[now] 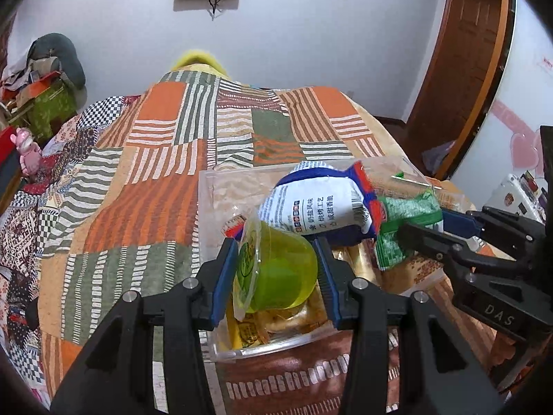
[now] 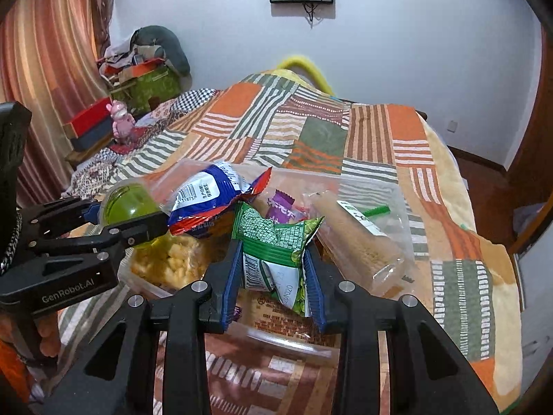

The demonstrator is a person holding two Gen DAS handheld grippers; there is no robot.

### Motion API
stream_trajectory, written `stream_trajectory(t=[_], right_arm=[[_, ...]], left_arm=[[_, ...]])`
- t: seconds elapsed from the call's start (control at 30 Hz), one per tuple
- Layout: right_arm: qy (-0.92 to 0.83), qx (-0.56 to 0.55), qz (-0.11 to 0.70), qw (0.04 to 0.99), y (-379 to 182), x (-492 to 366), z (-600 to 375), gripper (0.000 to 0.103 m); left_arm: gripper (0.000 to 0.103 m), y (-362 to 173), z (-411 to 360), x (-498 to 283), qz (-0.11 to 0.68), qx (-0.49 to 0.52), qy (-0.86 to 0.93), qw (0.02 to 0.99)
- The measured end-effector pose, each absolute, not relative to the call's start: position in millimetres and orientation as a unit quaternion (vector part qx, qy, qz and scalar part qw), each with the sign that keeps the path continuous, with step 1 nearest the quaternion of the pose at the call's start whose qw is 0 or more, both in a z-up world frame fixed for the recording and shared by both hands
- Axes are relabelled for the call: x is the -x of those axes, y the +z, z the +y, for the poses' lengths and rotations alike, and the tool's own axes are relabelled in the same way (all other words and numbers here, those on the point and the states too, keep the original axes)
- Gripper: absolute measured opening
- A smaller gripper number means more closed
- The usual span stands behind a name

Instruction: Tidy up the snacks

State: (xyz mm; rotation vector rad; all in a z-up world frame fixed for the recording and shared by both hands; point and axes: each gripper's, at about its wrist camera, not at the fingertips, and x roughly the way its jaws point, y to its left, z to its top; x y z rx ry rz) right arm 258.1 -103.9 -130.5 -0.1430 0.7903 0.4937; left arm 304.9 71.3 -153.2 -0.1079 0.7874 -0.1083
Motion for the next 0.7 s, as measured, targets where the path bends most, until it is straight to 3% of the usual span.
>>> stream_trajectory(t=[0.07,0.1,0.2,0.33,0.7], right_arm=[[0.236,0.067,0.38,0.892,-130,-258,-106,0.033],[0.236,0.068,0.381,0.891,-129,-257,-106,0.034],[0.235,0.07,0.379,0.892,-124,-252,-109,0.041],[0.231,0.07,0.366,0.898,-115,-245,-113,0.052],[0.228,0.045,0.312,0.921,-58,-205,-144,0.056]], left_arm=[[0.049,-154,72,-305,0.384,0.053,-0.055,0.92],[0.055,-153,71,-304,0.385,0.052,-0.055,0.92],[0.065,-150,70,-297,0.383,0.047,-0.053,0.921],[0.067,-144,71,-287,0.382,0.048,-0.052,0.921],[0.067,-74,67,-221,0.308,0.04,-0.041,0.949]])
